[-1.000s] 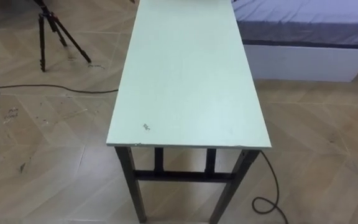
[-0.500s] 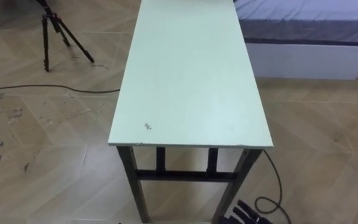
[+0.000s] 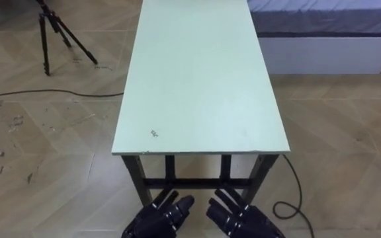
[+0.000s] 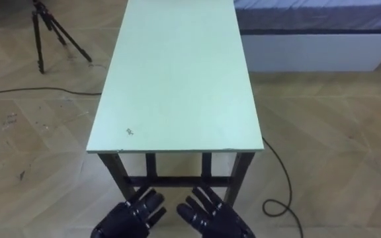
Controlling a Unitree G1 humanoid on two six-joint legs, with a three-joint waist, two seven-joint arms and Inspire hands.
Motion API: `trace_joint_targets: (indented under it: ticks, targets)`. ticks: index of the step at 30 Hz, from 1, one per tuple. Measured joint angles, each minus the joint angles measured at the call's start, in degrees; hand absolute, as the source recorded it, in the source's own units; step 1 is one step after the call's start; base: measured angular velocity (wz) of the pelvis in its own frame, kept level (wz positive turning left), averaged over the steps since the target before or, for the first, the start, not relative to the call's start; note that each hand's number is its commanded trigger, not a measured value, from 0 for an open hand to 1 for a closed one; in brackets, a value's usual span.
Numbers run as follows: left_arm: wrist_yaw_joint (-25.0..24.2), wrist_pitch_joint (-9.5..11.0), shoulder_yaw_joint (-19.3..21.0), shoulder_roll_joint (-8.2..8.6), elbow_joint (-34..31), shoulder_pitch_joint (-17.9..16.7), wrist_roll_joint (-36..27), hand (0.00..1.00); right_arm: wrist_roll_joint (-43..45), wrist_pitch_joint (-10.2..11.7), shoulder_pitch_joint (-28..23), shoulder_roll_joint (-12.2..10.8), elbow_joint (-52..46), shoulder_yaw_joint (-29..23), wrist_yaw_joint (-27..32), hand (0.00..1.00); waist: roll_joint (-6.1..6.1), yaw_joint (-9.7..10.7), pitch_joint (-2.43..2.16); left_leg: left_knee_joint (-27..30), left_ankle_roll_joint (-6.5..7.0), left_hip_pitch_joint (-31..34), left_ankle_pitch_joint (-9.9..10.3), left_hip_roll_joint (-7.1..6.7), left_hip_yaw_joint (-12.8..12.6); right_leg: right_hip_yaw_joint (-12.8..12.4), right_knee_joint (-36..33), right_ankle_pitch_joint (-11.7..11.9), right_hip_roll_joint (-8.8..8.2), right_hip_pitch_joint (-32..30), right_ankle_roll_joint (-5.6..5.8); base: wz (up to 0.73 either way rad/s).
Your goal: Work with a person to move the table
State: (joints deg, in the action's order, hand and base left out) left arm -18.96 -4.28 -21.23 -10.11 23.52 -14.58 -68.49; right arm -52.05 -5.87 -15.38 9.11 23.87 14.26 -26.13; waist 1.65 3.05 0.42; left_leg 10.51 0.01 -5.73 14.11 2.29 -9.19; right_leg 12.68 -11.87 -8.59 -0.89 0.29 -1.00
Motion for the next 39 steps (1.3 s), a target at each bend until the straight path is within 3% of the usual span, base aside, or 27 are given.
trace_joint_targets:
  ticks: [7, 17, 23, 28, 34, 39]
  targets:
    - [2.6, -0.6, 0.1, -0.63, -2.0, 3.0, -1.8, 0.00, -1.9, -1.2, 4.7, 0.1, -0.1, 0.5, 2.9, 0.00, -0.75, 0.0, 0.64, 0.9, 0.00, 0.0, 0.0, -0.09, 0.0, -0.1, -0.3, 0.0, -0.06, 0.3, -0.05, 0.01]
    - [7.3, -1.0, 3.8, -0.56, -2.0, 4.9, -1.8, 0.00, -2.0, -1.2, 7.7, 0.5, -0.1, 0.1, 6.9, 0.00, -0.73, -0.2, 0.63, 1.2, 0.00, 0.0, 0.0, 0.03, 0.1, 0.1, 0.0, 0.1, 0.05, 0.7, -0.17, 0.02]
    - [10.8, -1.8, 8.1, -0.67, -0.8, 6.8, -1.7, 0.00, -2.2, -1.4, 10.6, 1.3, -0.1, -0.2, 9.1, 0.00, -0.79, -0.4, 0.62, 0.2, 0.00, -1.6, 0.0, 0.05, 0.0, -0.1, -0.2, 0.1, 0.09, 1.5, -0.16, -0.03]
    - [15.1, -4.2, 9.9, -0.79, -0.7, 8.0, -1.8, 0.00, -5.1, -1.9, 12.7, 1.9, -0.1, -0.5, 12.2, 0.00, -0.76, -0.7, 0.61, 0.3, 0.00, -1.7, 0.0, -0.01, 0.1, 0.1, -0.2, 0.1, 0.15, 1.7, -0.16, 0.00]
    - [17.4, -6.3, 9.9, -0.57, 0.2, 10.7, -1.7, 0.00, -11.0, -4.1, 13.7, 1.8, 0.2, -2.2, 14.1, 0.00, -0.54, -1.8, 0.60, 0.9, 0.01, -1.7, 0.0, 0.10, 0.3, 0.1, -0.8, 0.1, 0.00, 1.6, -0.24, 0.00]
    - [18.5, -7.9, 11.4, -0.10, 0.1, 11.9, -1.8, 0.00, -11.0, -4.2, 14.2, 1.7, 0.2, -2.8, 15.0, 0.00, -0.31, -1.8, 0.49, 1.4, 0.01, -1.0, 0.0, 0.08, 0.1, -0.1, -1.2, 0.2, -0.08, 0.9, -0.42, 0.00]
